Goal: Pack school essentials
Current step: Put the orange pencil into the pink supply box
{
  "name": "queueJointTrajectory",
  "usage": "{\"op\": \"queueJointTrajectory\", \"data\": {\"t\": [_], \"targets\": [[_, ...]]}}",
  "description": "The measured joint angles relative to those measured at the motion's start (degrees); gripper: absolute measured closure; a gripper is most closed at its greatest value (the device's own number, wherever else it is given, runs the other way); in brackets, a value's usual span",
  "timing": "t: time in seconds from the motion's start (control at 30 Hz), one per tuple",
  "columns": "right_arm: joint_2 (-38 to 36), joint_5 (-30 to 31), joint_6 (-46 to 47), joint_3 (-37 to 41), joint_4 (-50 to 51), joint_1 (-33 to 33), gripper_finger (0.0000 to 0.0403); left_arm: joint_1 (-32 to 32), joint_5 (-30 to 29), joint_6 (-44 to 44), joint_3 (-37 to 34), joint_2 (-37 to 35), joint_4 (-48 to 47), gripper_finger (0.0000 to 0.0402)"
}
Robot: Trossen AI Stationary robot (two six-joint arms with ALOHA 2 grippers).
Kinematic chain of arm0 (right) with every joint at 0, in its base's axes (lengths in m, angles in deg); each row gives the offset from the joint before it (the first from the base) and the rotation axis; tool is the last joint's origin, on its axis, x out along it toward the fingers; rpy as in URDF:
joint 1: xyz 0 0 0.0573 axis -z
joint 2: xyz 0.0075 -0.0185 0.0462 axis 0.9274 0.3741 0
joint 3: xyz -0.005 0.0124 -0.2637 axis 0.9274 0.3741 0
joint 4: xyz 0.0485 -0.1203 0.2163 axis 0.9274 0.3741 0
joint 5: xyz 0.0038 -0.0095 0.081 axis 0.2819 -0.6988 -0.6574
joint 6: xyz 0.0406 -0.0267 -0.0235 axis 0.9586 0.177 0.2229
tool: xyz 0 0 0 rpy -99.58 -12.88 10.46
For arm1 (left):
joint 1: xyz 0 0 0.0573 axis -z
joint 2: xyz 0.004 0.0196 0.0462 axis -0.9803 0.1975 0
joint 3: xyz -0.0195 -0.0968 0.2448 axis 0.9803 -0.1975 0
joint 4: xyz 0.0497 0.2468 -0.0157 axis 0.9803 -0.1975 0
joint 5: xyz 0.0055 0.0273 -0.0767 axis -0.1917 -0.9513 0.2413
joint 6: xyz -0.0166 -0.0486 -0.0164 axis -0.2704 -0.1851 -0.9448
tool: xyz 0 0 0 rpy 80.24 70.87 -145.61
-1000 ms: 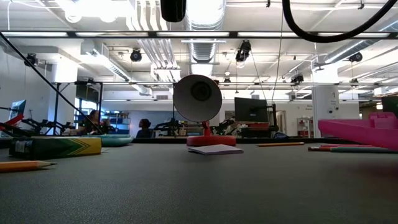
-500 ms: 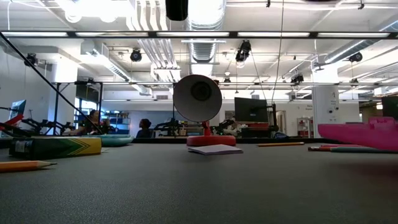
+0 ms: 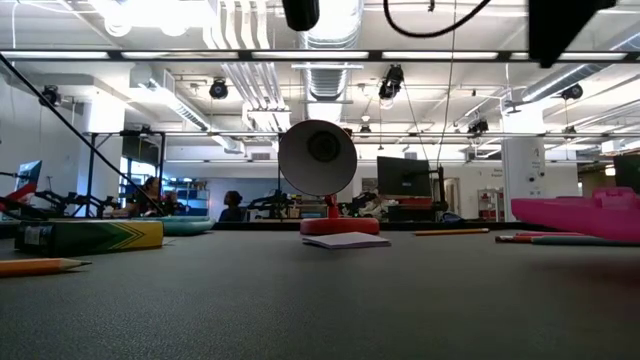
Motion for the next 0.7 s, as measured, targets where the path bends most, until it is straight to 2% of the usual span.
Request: {"op": "queueJointTrajectory", "data": {"t": [0.2,0.33,0.4,0.5,0.7], "targets": [[-3.45,0.40,-7.49,2.99,-0.55,14.39,0.0216,-5.07,8.30,1.87,0.00,-0.01,-0.20,0.0208],[-4.76,-0.42,-20.84,7.33,-0.99,21.84,0.0216,-8.74,16.46,1.90,0.00,-0.01,-0.20,0.0208],[-5.27,-1.92,-26.90,9.83,-2.73,23.99,0.0216,-10.29,20.57,2.04,0.00,-0.01,-0.14,0.0208],[-6.18,-4.62,-30.88,13.90,-6.47,26.17,0.0216,-12.01,24.84,4.12,0.00,-0.01,-0.16,0.0208],[-8.00,-12.00,-32.73,23.69,-16.18,26.50,0.0216,-13.65,26.51,9.82,0.00,-1.40,-0.17,0.0208]]}}
